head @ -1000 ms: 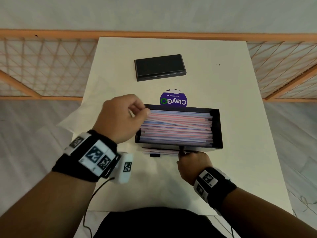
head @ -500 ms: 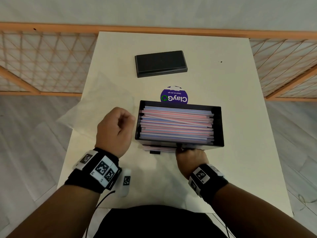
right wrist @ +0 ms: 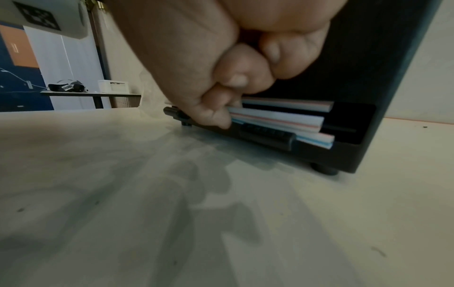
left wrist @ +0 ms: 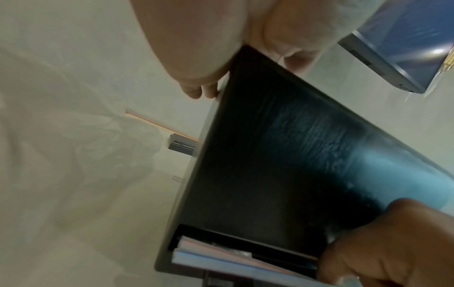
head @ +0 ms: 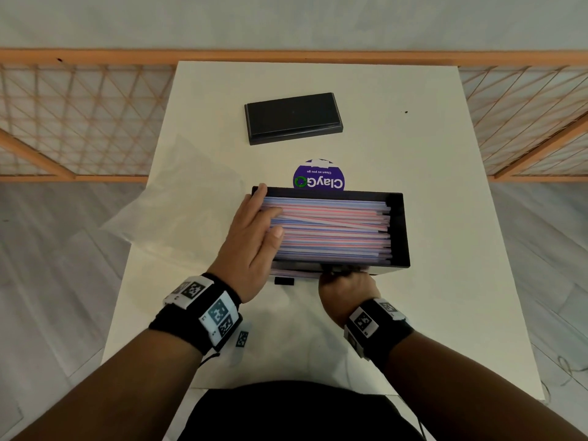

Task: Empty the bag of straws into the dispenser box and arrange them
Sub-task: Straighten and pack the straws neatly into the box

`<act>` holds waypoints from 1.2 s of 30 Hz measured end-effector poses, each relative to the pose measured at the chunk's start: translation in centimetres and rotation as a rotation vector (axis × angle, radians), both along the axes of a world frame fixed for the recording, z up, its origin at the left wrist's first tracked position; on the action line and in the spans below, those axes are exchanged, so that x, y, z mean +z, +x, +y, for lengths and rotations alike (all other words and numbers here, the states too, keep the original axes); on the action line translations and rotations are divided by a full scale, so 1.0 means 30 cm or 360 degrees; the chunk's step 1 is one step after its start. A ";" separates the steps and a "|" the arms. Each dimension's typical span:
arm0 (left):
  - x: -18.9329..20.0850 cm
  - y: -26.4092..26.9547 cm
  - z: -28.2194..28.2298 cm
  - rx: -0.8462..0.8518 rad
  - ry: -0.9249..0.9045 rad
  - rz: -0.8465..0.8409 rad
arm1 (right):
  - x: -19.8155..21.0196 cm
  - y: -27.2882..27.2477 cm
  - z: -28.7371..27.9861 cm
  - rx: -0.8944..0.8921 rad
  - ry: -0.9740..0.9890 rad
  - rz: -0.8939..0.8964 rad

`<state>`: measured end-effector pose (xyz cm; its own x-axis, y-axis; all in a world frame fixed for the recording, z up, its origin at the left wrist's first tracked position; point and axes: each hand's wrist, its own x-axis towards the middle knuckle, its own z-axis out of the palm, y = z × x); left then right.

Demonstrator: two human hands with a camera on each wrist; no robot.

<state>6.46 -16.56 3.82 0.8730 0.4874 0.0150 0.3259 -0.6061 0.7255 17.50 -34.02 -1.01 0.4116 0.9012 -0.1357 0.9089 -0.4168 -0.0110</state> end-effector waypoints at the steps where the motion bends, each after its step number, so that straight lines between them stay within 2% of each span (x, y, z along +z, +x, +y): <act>1: -0.003 0.001 0.000 -0.0001 0.0016 -0.0022 | 0.008 0.003 -0.002 0.0015 0.0010 -0.0010; 8: -0.004 -0.002 0.004 0.0011 -0.0037 -0.0037 | 0.036 0.009 -0.016 0.0111 -0.0024 -0.0028; 12: 0.035 -0.012 0.014 0.0084 -0.0140 -0.0172 | 0.122 -0.013 -0.054 0.0146 -0.0052 0.0018; 15: 0.079 -0.009 0.034 0.0232 -0.0327 -0.0376 | 0.226 -0.017 -0.087 0.0200 0.0155 -0.0043; 18: 0.121 0.012 0.059 0.0329 -0.0527 -0.0530 | 0.339 0.026 -0.086 0.0092 0.0414 -0.0145; 20: 0.142 0.026 0.068 0.0360 -0.0594 -0.0572 | 0.391 0.068 -0.053 0.0014 0.0411 -0.0208; 23: 0.150 0.040 0.057 0.0354 -0.0488 -0.0481 | 0.404 0.101 0.008 0.0025 0.0215 -0.0154; 26: 0.132 0.048 0.043 0.0309 -0.0321 -0.0297 | 0.385 0.104 0.036 0.0028 0.0271 -0.0031; 28: 0.113 0.048 0.036 0.0282 -0.0325 -0.0225 | 0.366 0.113 0.045 -0.0026 0.0227 0.0079; 32: 0.085 0.039 0.023 0.0224 -0.0315 -0.0209 | 0.317 0.084 0.061 -0.0020 -0.0237 0.0274; 36: 0.091 0.032 0.025 0.0201 -0.0278 -0.0178 | 0.297 0.030 0.031 0.0011 -0.0139 0.0295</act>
